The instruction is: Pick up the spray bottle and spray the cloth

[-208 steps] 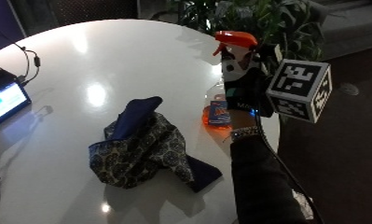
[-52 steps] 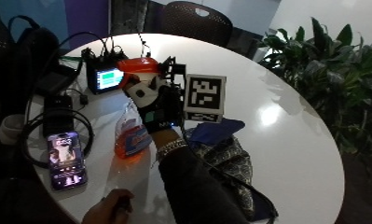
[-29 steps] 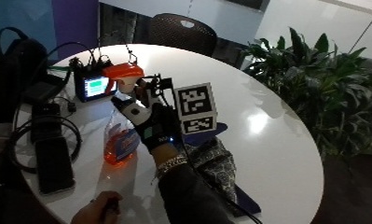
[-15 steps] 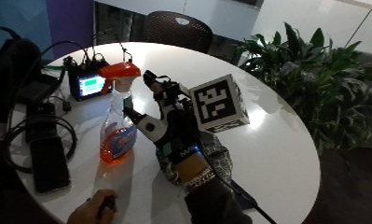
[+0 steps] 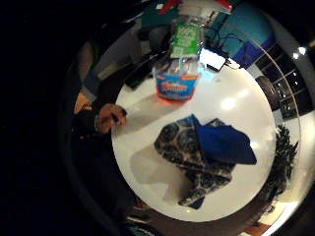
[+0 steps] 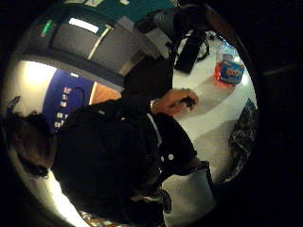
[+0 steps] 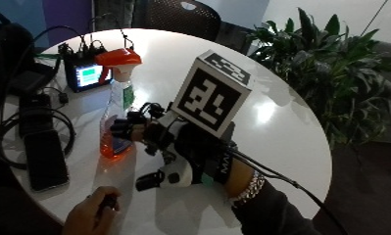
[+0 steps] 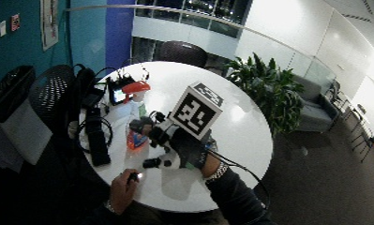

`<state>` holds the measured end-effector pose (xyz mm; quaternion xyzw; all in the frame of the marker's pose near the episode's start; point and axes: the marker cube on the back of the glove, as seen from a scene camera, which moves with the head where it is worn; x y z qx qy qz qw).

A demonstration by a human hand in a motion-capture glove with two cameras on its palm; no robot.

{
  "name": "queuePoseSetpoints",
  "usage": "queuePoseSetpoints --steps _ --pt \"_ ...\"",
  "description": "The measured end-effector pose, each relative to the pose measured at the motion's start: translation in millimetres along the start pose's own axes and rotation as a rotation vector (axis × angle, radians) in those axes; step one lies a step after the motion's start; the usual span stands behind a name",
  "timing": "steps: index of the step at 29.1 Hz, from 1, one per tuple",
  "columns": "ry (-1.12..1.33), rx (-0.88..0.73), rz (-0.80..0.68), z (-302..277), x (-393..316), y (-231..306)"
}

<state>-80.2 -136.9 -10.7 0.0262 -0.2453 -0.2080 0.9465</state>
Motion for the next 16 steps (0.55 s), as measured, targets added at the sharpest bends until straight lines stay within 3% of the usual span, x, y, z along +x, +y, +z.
queuePoseSetpoints --steps 6,16 --pt "0.057 -0.091 0.001 18 -6 16" --pt "0.15 -0.064 0.037 14 -4 25"
